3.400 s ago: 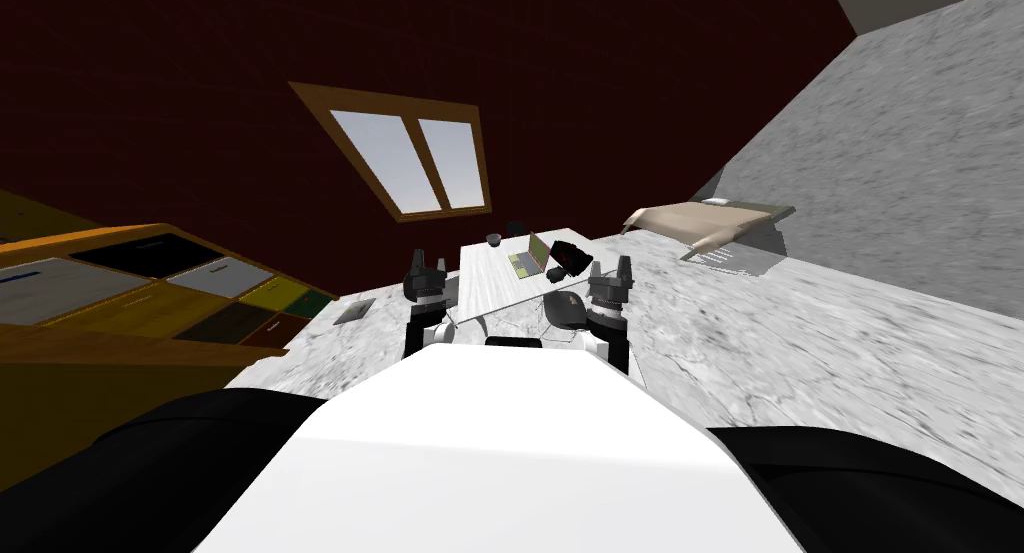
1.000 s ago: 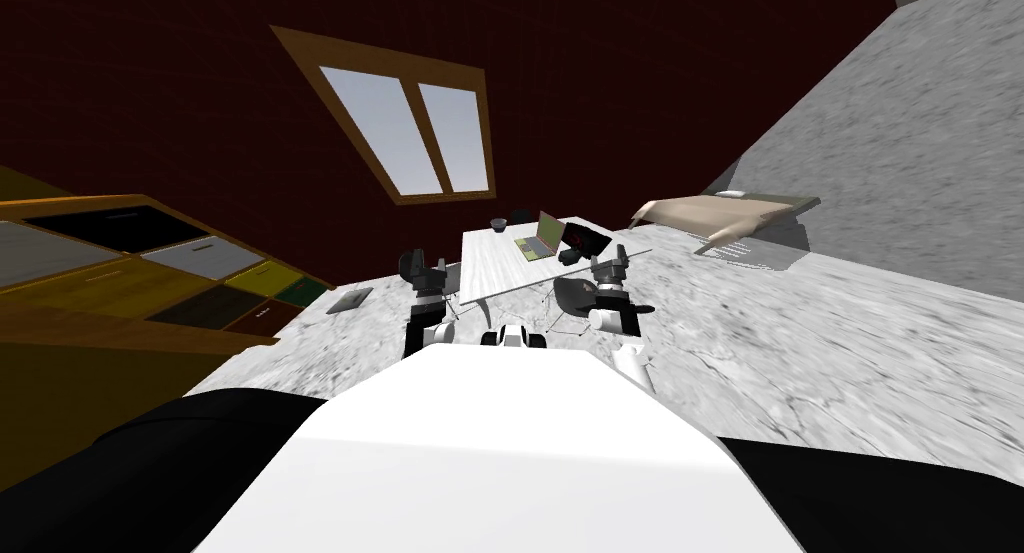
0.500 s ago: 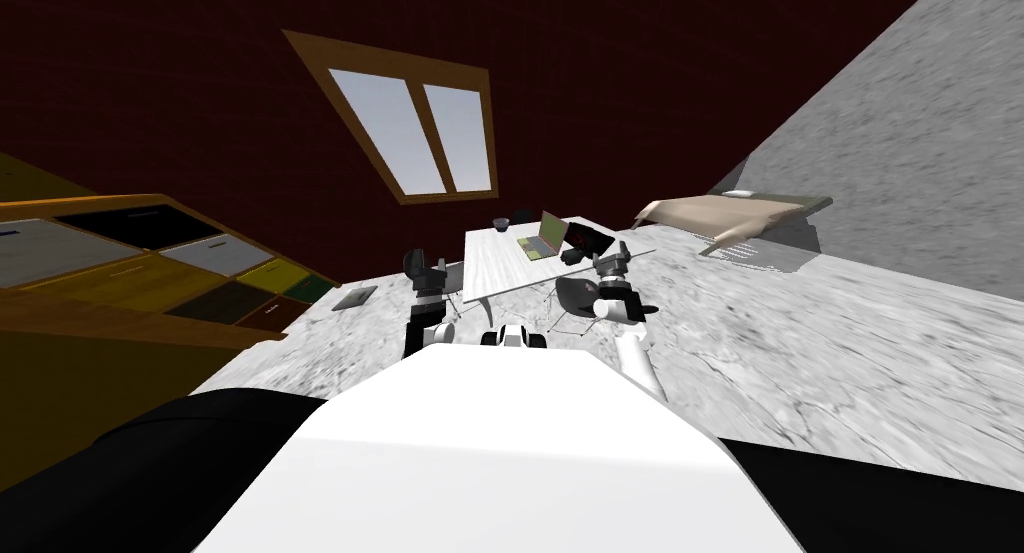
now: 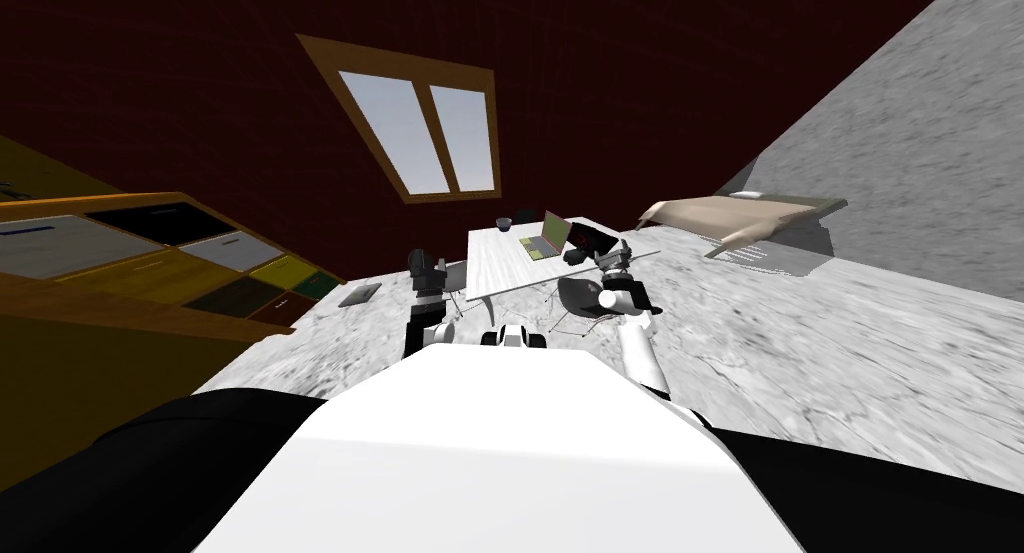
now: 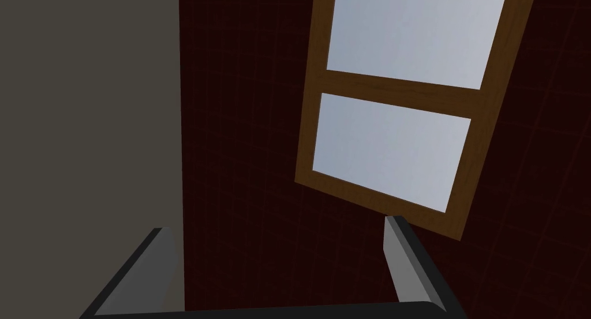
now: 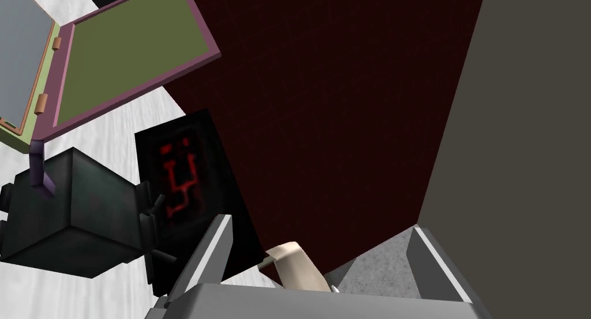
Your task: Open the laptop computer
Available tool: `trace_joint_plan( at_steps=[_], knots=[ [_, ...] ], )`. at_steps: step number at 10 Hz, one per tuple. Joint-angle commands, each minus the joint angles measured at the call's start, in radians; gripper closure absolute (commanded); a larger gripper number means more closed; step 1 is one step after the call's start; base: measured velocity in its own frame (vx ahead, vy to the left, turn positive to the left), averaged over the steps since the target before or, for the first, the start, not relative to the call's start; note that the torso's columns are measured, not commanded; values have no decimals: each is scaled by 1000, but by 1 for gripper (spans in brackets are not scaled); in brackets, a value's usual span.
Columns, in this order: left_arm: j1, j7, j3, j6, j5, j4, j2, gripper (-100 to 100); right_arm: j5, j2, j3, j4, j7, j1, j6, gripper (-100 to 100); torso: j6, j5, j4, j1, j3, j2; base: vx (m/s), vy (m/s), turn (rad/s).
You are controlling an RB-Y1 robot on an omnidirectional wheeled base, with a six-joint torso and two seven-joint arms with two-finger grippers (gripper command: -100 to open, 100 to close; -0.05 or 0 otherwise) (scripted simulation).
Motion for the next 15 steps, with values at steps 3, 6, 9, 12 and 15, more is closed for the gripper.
trace_joint_plan(
  at_steps=[3, 6, 9, 12, 15],
  knots=[
    [0, 0, 0, 0, 0, 0, 0, 0, -121, -48, -48, 131, -44, -104, 105, -100, 0, 0, 0, 0, 0, 0, -9, 5, 45],
    [0, 0, 0, 0, 0, 0, 0, 0, -176, -70, -71, 192, -65, -152, 169, -100, -1, 0, 0, 1, 0, 0, -3, 0, 36],
    [0, 0, 0, 0, 0, 0, 0, 0, -270, -116, -117, 286, -110, -240, 256, -100, 0, 0, 0, 0, 0, 0, -2, -6, 62],
    [0, 0, 0, 0, 0, 0, 0, 0, -341, -138, -139, 383, -133, -291, 327, -100, -1, 0, 0, 0, 0, 0, 3, -14, 67],
    [0, 0, 0, 0, 0, 0, 0, 0, -396, -161, -161, 449, -156, -335, 393, -100, -1, 0, 0, 1, 0, 0, 3, -12, 45]
  ],
)
